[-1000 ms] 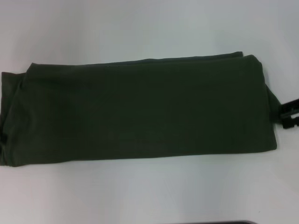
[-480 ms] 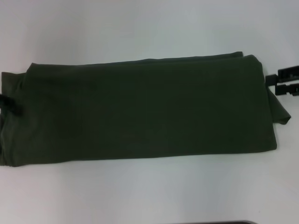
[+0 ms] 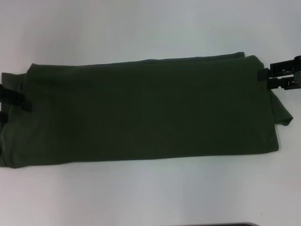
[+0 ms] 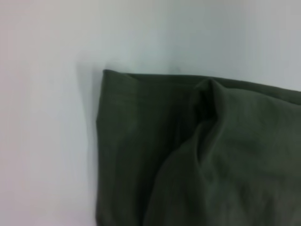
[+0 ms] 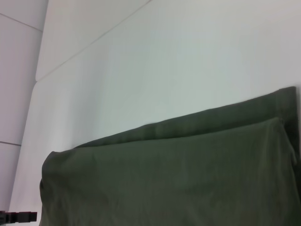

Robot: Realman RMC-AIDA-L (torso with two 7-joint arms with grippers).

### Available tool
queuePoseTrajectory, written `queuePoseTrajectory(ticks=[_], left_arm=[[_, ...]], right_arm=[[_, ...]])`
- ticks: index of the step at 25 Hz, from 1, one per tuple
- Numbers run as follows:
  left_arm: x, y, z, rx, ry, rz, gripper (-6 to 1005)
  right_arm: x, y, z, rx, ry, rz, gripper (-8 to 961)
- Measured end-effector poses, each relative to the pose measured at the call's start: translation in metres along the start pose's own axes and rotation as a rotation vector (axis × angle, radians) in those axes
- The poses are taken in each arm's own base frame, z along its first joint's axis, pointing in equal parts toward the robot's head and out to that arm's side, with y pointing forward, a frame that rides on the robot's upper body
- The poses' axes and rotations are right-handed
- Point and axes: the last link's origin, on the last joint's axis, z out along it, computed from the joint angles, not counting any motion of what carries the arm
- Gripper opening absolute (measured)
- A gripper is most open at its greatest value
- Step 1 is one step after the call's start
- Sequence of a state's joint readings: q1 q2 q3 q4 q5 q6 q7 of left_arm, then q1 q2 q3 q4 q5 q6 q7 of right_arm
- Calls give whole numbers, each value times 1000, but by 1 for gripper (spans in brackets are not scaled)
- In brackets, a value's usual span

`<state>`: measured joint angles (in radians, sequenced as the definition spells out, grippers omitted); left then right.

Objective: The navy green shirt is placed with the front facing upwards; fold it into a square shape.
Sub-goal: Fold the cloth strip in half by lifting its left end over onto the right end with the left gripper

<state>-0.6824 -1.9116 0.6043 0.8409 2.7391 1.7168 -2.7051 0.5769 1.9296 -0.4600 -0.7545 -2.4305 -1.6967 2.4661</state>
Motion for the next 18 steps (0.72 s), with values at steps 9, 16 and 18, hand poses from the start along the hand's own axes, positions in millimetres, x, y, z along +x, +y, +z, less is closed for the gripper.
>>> queuePoseTrajectory(ticks=[9,16,18], left_arm=[[-1,24,14,-171,-22,45,797],[-3,12,29,-110,-30,21,791],[-4,8,30,-94,-27,13,790]], right_arm=[[2,0,4,-2,-1,4,597],[3,-2,4,-2,-3,16,594],[4,-3,3,-2,-6,22,594]])
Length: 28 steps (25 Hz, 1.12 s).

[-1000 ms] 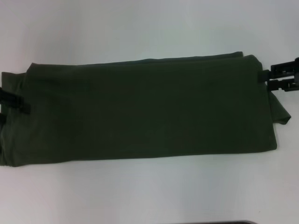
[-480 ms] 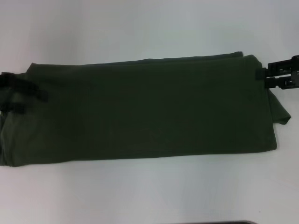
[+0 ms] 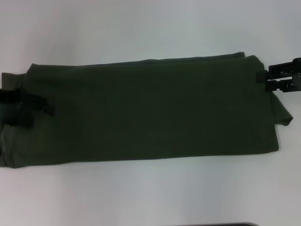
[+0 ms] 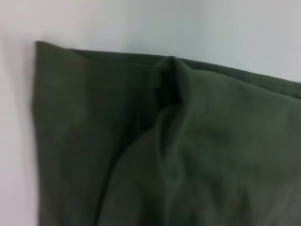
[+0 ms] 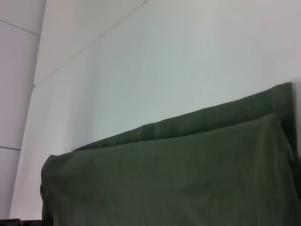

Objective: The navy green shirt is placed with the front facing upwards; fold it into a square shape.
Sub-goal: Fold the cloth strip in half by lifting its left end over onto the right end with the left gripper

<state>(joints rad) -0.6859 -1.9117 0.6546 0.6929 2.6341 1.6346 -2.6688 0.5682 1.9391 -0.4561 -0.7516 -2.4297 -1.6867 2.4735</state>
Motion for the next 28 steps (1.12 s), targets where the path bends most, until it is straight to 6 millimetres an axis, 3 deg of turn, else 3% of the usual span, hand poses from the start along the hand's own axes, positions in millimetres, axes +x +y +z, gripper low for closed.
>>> queuePoseTrajectory(ticks=[11,28], left_arm=[[4,-10,0,56,28,-8,780],[10,-23,-15,122,69,-41,766]], right_arm=[[1,0,0,-5,4,5,595],[2,0,1,-9,9,11,595]])
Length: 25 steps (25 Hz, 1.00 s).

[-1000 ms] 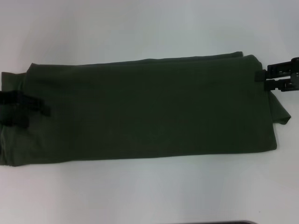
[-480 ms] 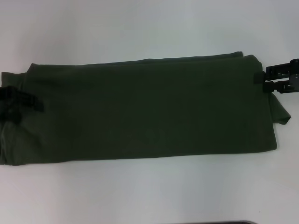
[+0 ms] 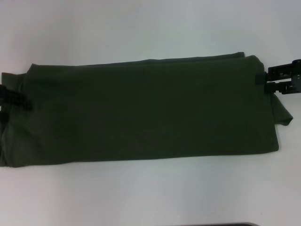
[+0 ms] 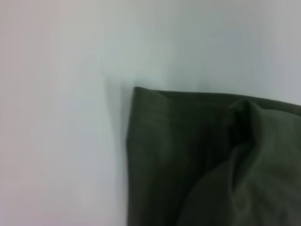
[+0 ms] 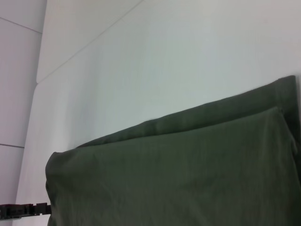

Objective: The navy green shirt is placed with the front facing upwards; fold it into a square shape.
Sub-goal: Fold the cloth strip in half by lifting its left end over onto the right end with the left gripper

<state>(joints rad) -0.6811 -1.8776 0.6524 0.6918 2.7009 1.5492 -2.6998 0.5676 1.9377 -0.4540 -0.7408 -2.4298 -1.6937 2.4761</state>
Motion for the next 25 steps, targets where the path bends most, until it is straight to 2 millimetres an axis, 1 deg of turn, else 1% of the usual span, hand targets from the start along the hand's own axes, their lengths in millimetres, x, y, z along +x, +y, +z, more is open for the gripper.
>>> queuePoseTrajectory(ticks=[3,9,11,15,18,25], left_arm=[[1,-2,-4,8,7,-2,763],[3,-6,-31,-29,61,-20,758],[3,-8,-36,-36,67,-27,756],[2,-9,-31,-2,51,-26,753],[1,-7,-23,20,24,-25,750],[0,-2,-11,53,2,-30,744]], right_arm=[[0,0,-1,1,-1,0,594],[-1,0,-1,0,0,-1,594],[-1,0,-1,1,0,-1,594],[-1,0,-1,4,-4,-2,594],[-1,0,0,3,-2,-2,594],[-1,1,1,3,1,-4,594]])
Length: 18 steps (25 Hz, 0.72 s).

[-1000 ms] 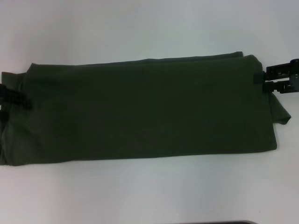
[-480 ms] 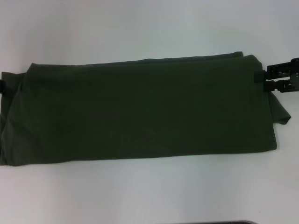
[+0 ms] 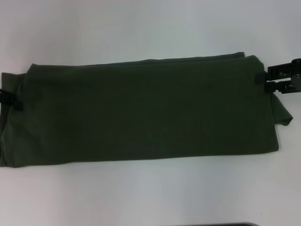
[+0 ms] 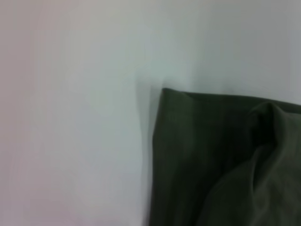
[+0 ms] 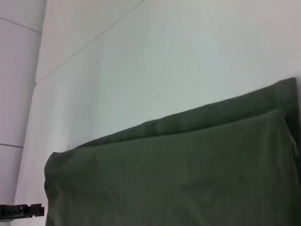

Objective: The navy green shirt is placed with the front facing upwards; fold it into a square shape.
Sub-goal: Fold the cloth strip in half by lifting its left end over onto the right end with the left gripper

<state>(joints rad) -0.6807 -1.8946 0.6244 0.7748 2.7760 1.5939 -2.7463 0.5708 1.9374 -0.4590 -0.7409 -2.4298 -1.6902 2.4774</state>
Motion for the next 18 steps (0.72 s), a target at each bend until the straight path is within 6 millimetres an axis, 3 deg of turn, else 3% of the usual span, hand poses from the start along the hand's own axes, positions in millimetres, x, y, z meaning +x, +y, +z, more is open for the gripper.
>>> queuePoseTrajectory(ticks=[18], left_arm=[[6,1,7,65,21,2,728]], right_arm=[[3,-2,-1,-3,1,8,595]])
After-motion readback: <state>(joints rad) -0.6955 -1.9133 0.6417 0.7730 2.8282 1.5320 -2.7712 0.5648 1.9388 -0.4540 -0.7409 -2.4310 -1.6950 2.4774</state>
